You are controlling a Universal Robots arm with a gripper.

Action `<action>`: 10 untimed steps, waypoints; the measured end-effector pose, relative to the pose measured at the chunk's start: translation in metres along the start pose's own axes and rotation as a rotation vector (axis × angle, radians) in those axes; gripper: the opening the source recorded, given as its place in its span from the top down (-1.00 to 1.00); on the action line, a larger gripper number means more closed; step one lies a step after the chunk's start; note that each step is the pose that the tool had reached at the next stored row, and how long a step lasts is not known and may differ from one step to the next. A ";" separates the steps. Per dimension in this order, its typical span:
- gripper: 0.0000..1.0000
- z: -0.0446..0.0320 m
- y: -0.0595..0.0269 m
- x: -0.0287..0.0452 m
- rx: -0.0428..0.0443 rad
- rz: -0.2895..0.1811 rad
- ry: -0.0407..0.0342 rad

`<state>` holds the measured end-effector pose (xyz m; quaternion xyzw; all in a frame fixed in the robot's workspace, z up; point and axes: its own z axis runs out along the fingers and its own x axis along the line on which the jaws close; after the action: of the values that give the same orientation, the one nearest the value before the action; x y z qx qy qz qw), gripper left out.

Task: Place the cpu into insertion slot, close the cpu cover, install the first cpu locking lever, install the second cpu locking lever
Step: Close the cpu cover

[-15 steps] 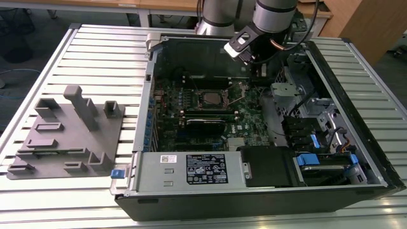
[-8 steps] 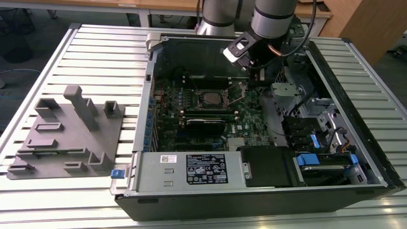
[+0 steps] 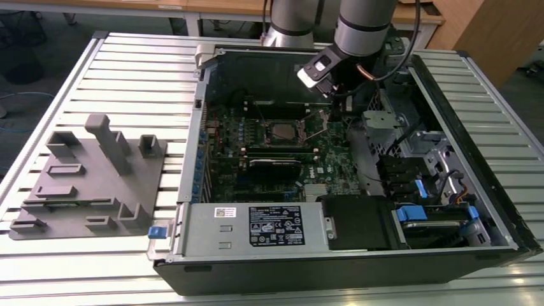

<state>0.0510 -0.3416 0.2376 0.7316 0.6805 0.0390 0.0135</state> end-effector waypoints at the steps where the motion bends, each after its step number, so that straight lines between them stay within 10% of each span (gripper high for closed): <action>1: 0.79 0.0010 -0.0001 0.0000 0.0000 0.000 0.0001; 10: 0.79 0.0019 -0.0001 -0.0001 0.0000 0.000 -0.0001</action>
<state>0.0510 -0.3416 0.2357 0.7316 0.6805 0.0390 0.0135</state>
